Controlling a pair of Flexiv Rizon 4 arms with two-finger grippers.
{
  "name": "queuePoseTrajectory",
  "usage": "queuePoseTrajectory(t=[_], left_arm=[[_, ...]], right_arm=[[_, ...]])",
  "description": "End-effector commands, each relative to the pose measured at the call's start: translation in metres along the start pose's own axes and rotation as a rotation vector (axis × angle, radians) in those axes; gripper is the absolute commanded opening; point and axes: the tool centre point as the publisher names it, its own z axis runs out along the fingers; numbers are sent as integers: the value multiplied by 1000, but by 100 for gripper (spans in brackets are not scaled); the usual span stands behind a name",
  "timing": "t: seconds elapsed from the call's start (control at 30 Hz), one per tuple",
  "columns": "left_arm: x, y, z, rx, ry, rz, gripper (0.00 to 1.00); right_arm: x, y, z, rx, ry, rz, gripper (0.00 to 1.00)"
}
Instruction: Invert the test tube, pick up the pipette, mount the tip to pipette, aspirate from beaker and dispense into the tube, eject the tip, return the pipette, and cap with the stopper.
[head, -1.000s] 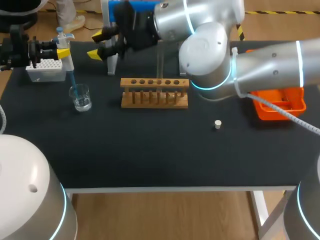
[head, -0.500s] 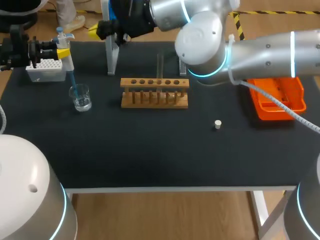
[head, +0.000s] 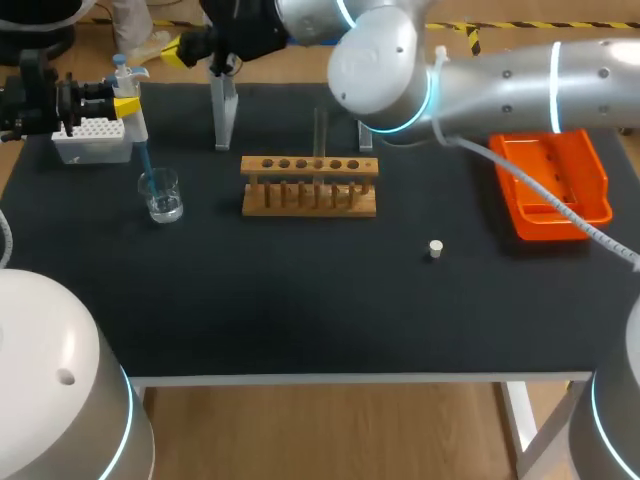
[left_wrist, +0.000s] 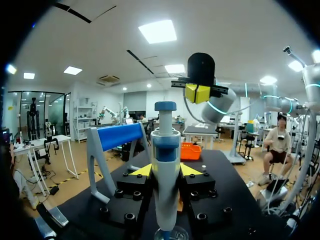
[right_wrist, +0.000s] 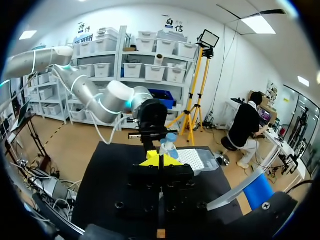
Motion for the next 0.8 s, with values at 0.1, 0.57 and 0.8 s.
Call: queuePoseTrajectory(t=[0.1,0.57,0.8], left_arm=[[1,-1,0,-1,-2,0,0],[1,-1,0,-1,-2,0,0],[1,-1,0,-1,-2,0,0]], right_arm=[[-10,14,24,46,-10,5,0],[-19,33,51,31,-18,23,0],[-21,37,62,26,-19,35,0]])
